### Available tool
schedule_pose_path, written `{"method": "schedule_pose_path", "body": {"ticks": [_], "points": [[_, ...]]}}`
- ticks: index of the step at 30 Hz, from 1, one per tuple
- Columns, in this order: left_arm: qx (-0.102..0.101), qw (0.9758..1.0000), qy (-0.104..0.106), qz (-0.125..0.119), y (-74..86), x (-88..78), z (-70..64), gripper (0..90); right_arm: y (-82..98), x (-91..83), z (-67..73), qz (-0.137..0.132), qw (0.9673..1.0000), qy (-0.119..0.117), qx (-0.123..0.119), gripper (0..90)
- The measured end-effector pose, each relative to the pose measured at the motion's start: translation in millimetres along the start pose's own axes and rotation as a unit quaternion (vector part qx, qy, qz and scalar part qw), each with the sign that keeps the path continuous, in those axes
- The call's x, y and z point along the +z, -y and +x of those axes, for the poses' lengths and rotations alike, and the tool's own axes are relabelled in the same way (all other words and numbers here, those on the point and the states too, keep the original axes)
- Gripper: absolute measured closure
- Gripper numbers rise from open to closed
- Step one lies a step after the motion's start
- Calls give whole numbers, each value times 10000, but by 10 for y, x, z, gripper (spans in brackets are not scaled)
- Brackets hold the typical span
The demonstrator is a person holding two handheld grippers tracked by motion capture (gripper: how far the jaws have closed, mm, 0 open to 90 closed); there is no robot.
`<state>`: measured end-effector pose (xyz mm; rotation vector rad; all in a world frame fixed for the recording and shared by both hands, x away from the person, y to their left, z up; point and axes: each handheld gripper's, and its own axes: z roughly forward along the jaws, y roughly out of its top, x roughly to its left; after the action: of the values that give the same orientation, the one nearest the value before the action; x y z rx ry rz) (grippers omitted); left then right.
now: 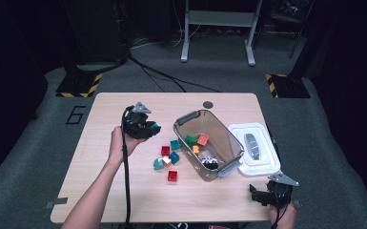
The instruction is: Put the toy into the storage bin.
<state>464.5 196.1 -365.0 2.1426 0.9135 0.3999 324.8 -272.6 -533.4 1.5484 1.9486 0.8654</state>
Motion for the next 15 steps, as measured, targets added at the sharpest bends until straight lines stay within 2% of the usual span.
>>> {"method": "schedule_pose_path", "body": {"ticks": [7, 9, 15], "points": [[107, 9999, -1, -127, -204, -67, -49, 678, 0, 0, 0, 0, 10000, 1, 0, 2], [193, 9996, 7, -188, -299, -83, -91, 678, 0, 0, 0, 1, 10000, 1, 1, 2], [342, 9993, 47, -162, -470, -47, -165, 678, 0, 0, 0, -1, 10000, 1, 1, 2]]}}
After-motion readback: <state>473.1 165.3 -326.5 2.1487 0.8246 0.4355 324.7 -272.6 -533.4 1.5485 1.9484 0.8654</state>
